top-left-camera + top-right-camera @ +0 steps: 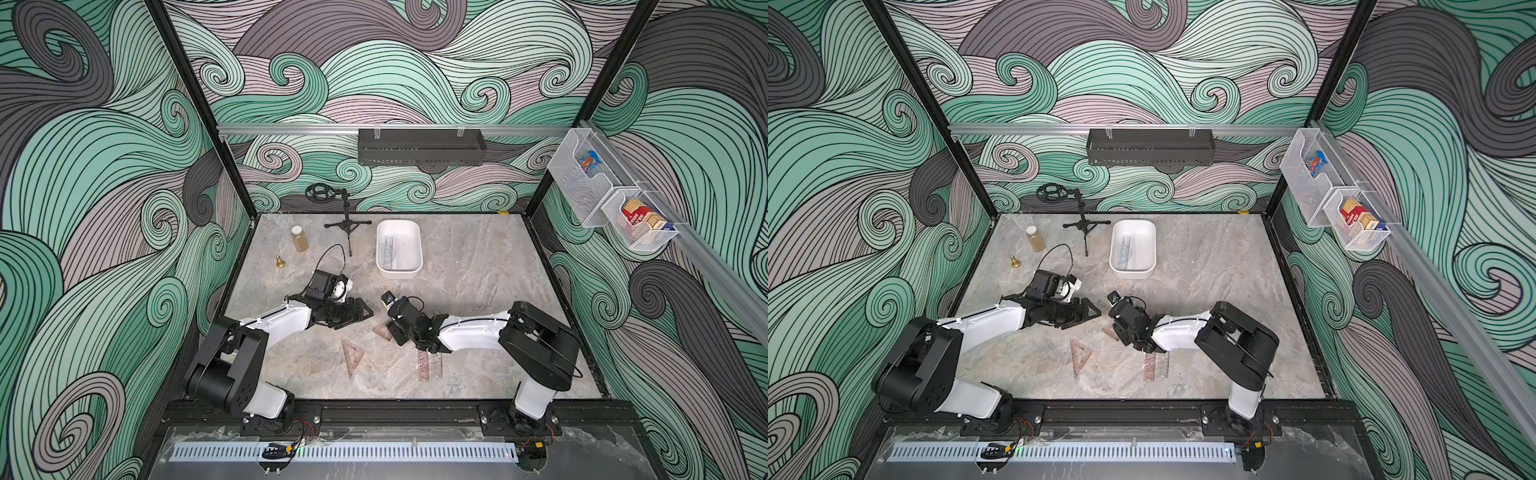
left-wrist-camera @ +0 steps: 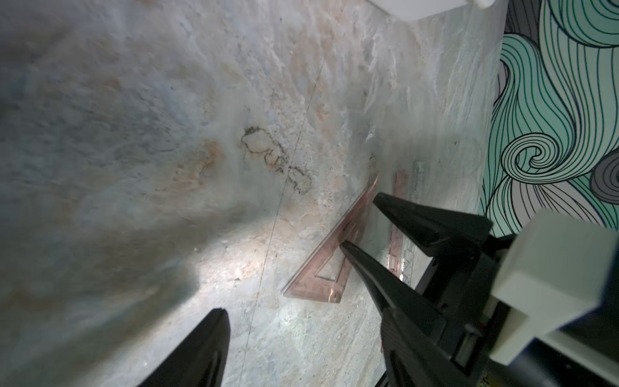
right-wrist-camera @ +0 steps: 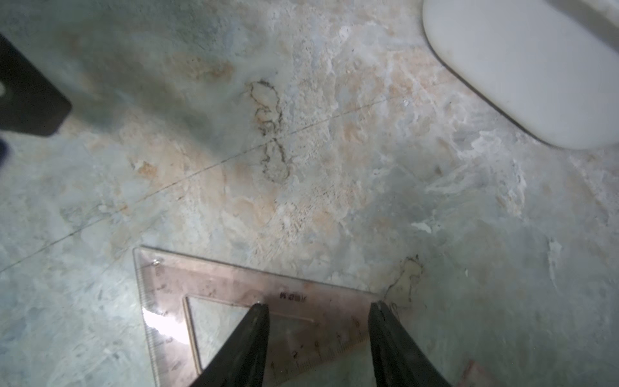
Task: Put the scattered rulers into the storage box
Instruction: Adjust the ruler at the center of the board.
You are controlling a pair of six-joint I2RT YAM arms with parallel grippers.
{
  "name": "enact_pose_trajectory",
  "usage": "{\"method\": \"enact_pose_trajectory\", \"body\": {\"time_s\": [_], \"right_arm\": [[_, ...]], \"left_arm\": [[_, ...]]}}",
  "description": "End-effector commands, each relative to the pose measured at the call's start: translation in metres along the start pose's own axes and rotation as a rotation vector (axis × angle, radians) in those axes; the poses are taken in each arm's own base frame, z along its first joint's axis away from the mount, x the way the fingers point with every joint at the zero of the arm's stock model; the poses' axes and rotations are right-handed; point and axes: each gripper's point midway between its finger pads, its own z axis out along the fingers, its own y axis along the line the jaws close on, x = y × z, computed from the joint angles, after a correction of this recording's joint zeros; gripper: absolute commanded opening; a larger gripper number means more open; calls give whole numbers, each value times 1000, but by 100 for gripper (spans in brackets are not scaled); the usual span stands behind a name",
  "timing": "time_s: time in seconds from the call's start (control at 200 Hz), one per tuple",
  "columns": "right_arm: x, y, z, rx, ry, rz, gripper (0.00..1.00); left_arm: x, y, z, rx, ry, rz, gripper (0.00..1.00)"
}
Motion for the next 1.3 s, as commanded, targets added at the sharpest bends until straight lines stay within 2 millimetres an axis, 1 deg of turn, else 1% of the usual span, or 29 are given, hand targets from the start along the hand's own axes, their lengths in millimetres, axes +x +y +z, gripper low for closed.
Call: {"method": "enact_pose_trajectory", "body": {"time_s": [0.0, 0.075, 0.13, 0.2, 0.335, 0.4, 0.48, 0.575, 0.75, 0.931, 1.076, 1.106, 1.131, 1.221, 1.296], "right_arm": [[-34, 6, -18, -119, -95, 26, 53], [-47, 8, -35, -201, -145, 133, 54], [-46, 11, -41, -245, -142, 210, 53], [-38, 21, -43, -316, -122, 275, 53], [-10, 25, -35, -340, -60, 336, 51], [-2, 24, -33, -340, -43, 350, 51], [5, 22, -31, -335, -35, 360, 51], [13, 21, -23, -333, -12, 366, 50], [17, 12, -6, -327, 7, 374, 50], [8, 1, 4, -321, -8, 368, 50], [-9, -1, 10, -374, -37, 358, 50], [-13, -4, 10, -392, -44, 359, 50], [-17, -6, 7, -419, -51, 364, 48], [-35, -14, -12, -499, -136, 391, 36], [-45, -12, -24, -544, -188, 394, 25]], "left_arm": [[2, -2, 4, 36, 24, -13, 74], [0, -2, 6, 36, 27, -16, 73], [-1, -2, 6, 34, 27, -19, 73], [-2, -1, 8, 37, 27, -30, 73], [-5, -2, 10, 35, 23, -32, 72], [-7, -1, 9, 29, 17, -33, 72], [-8, 0, 9, 25, 14, -34, 72], [-7, 3, 10, 16, 17, -41, 72], [-3, 7, 12, 3, 22, -56, 72], [2, 13, 14, -5, 29, -75, 72], [7, 17, 17, -6, 34, -93, 71], [8, 17, 17, -3, 37, -96, 70], [9, 17, 17, -1, 41, -98, 69], [11, 18, 17, -3, 50, -97, 62], [14, 18, 18, -1, 57, -98, 60]]}}
